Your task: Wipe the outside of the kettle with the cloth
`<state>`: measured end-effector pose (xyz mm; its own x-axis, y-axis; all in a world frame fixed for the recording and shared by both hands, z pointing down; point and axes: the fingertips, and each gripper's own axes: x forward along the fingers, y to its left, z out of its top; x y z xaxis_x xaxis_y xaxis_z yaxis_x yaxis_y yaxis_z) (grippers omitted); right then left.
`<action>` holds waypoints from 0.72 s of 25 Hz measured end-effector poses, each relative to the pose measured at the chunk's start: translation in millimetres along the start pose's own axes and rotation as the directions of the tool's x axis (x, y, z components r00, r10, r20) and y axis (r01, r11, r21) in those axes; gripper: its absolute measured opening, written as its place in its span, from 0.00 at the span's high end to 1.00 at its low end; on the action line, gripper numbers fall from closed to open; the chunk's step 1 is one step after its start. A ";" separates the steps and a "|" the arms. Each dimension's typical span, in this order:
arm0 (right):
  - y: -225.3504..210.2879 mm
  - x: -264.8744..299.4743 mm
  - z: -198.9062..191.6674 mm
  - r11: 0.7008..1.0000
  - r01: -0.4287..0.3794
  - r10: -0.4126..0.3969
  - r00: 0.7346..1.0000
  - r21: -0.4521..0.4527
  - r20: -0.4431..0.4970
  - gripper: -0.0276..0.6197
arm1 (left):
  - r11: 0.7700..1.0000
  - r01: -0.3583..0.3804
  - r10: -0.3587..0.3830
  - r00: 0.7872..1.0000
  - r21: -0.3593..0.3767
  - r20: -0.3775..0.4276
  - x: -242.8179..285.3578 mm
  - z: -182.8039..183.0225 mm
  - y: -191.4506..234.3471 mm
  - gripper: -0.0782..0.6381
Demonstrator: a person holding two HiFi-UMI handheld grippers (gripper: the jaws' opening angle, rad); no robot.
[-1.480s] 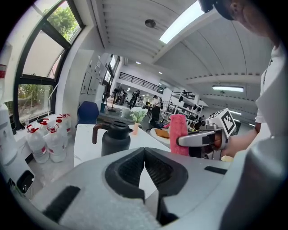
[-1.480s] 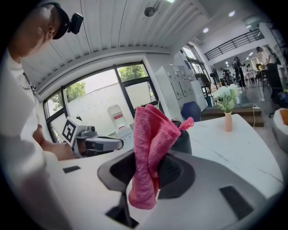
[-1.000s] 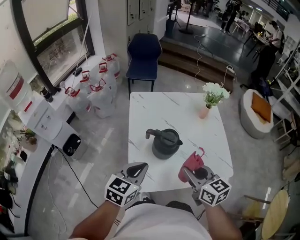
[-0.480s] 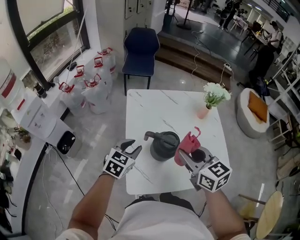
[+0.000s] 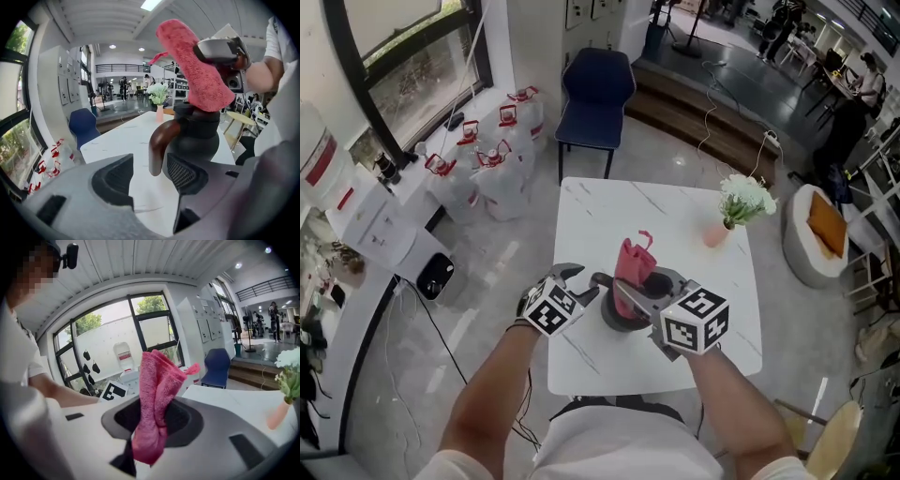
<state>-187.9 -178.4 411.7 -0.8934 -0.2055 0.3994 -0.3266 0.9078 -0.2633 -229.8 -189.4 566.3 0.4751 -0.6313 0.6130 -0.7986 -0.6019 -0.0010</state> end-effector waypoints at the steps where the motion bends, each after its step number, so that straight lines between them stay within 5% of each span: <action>1: -1.7 5.8 -1.4 1.000 -0.003 0.003 1.000 0.005 -0.009 0.76 | 1.000 0.010 -0.010 1.000 0.025 -0.005 4.4 2.9 -1.9 0.57; 7: -23.3 22.0 -12.7 0.989 0.070 -0.080 0.994 -0.130 -0.074 0.76 | 0.991 0.018 -0.014 0.999 0.133 -0.030 26.2 15.2 -6.6 0.63; 11: -33.2 7.8 -21.7 0.959 0.114 -0.143 0.985 -0.260 -0.095 0.77 | 0.997 0.009 -0.009 1.000 0.073 -0.001 30.4 18.6 -10.4 0.72; 18: -47.8 -23.0 -35.2 0.961 0.165 -0.183 0.981 -0.222 -0.061 0.78 | 0.999 -0.045 0.045 0.999 0.019 0.000 29.9 18.4 -7.2 0.73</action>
<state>-140.8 -204.2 446.1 -0.7983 -0.3456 0.4933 -0.3929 0.9196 0.0084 -203.1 -212.9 570.1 0.4384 -0.6580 0.6122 -0.8122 -0.5818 -0.0437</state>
